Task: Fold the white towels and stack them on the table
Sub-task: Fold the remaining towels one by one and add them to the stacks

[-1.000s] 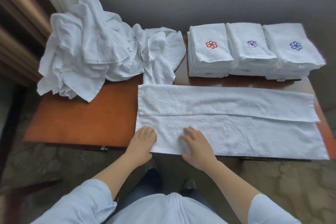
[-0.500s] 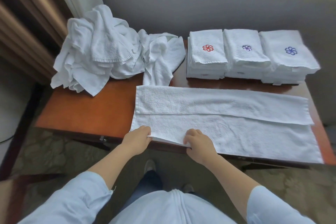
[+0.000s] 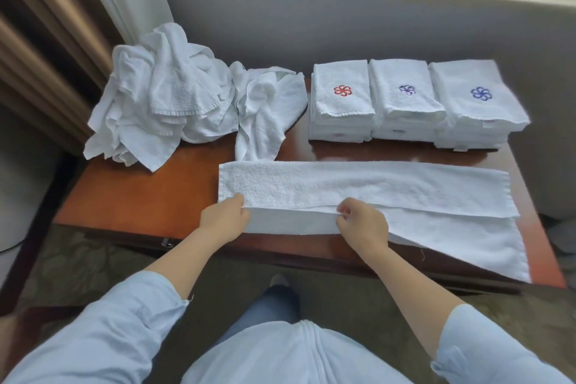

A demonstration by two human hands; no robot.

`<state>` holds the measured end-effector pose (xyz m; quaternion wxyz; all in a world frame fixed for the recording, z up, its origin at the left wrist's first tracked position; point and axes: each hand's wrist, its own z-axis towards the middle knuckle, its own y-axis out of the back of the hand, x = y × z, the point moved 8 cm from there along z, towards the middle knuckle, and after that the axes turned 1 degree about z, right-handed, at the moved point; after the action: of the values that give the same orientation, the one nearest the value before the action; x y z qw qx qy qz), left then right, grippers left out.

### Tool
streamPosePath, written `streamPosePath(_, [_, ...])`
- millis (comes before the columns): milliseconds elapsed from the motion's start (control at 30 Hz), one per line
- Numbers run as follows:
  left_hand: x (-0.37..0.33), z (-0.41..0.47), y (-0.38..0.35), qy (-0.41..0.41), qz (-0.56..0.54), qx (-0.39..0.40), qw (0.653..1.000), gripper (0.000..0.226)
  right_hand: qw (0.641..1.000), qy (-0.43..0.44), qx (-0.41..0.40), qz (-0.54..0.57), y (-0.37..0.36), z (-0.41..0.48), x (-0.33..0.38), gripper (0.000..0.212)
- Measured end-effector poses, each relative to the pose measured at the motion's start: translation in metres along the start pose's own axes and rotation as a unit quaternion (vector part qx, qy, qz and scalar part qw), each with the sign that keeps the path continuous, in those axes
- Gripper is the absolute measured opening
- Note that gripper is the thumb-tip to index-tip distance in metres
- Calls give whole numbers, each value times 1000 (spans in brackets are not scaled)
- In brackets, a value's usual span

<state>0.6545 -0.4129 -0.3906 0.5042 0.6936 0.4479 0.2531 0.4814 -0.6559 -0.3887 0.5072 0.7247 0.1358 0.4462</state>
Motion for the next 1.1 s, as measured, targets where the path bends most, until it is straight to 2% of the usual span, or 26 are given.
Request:
streamPosePath(133, [-11, 28, 31, -6, 13, -110, 994, 12, 996, 19, -75, 32, 18, 33, 10, 19])
streamPosePath(233, [-17, 55, 43, -21, 41, -144, 988, 11, 996, 11, -90, 26, 17, 61, 12, 22])
streamPosePath(467, [-19, 120, 37, -48, 108, -129, 985, 13, 997, -27, -65, -1, -5, 113, 7, 24])
streamPosePath(633, [-20, 146, 22, -70, 151, -97, 981, 15, 998, -35, 2, -47, -33, 131, -5, 21])
streamPosePath(800, [-51, 153, 17, -161, 66, -90, 981, 38, 996, -26, 59, -61, -45, 139, -10, 22])
streamPosePath(900, [-87, 150, 13, -233, -23, -67, 970, 39, 997, 2, 67, -34, -39, 135, -12, 30])
streamPosePath(1000, [-128, 141, 12, -297, -57, -83, 949, 30, 999, 32, 11, -13, -19, 116, -21, 45])
streamPosePath(1100, [-174, 127, 8, -364, -72, -83, 925, 23, 998, 12, -56, -10, 7, 88, -45, 50])
